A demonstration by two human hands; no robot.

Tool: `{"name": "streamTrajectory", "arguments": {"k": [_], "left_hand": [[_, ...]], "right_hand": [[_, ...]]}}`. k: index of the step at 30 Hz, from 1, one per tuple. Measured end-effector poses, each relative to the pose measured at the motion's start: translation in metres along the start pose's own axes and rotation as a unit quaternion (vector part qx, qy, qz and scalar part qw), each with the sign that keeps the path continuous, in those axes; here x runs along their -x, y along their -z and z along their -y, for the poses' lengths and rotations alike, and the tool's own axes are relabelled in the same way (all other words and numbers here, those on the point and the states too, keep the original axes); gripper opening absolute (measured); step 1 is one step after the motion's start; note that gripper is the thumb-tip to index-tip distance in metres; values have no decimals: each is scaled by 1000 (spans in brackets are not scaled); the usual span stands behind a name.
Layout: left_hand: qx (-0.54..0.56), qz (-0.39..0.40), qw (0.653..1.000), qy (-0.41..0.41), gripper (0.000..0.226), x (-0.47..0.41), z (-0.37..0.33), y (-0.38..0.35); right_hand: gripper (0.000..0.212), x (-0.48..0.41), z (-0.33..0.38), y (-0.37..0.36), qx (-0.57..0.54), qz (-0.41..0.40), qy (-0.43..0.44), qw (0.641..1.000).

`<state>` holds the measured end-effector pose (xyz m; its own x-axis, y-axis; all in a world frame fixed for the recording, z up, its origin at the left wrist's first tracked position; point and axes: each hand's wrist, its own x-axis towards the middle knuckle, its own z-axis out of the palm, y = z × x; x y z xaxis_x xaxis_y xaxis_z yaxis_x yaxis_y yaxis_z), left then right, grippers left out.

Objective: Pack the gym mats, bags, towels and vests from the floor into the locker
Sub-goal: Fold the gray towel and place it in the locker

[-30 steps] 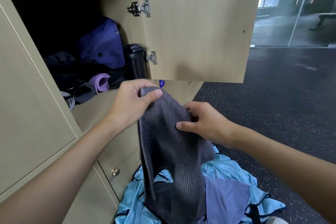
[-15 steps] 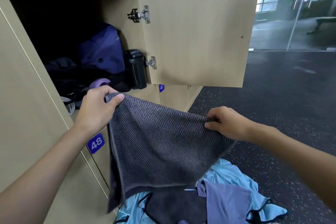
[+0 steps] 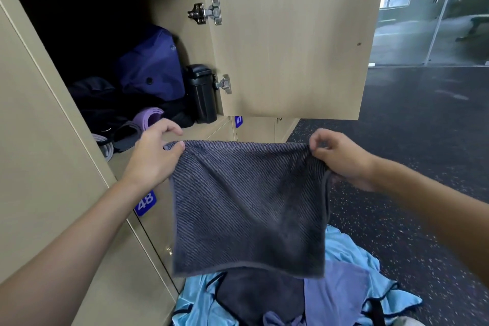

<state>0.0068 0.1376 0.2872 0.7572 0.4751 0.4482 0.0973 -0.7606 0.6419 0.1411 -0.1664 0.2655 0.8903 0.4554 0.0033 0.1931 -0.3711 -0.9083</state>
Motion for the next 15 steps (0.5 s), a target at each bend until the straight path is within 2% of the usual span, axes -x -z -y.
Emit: {"name": "streamTrajectory", "arguments": {"k": [3, 6, 9, 12, 15], "left_hand": [[17, 52, 998, 19, 26, 6, -12, -7], [42, 108, 991, 63, 38, 15, -29, -13], [78, 165, 980, 77, 38, 23, -44, -18], [145, 255, 954, 67, 22, 34, -59, -23], [143, 289, 947, 14, 37, 40, -68, -28]], "right_hand": [[35, 6, 13, -1, -89, 33, -41, 995], [27, 11, 24, -8, -134, 50, -57, 988], [28, 19, 35, -20, -177, 93, -47, 979], [37, 28, 40, -30, -195, 167, -32, 966], [33, 33, 41, -39, -164, 190, 21, 968]]}}
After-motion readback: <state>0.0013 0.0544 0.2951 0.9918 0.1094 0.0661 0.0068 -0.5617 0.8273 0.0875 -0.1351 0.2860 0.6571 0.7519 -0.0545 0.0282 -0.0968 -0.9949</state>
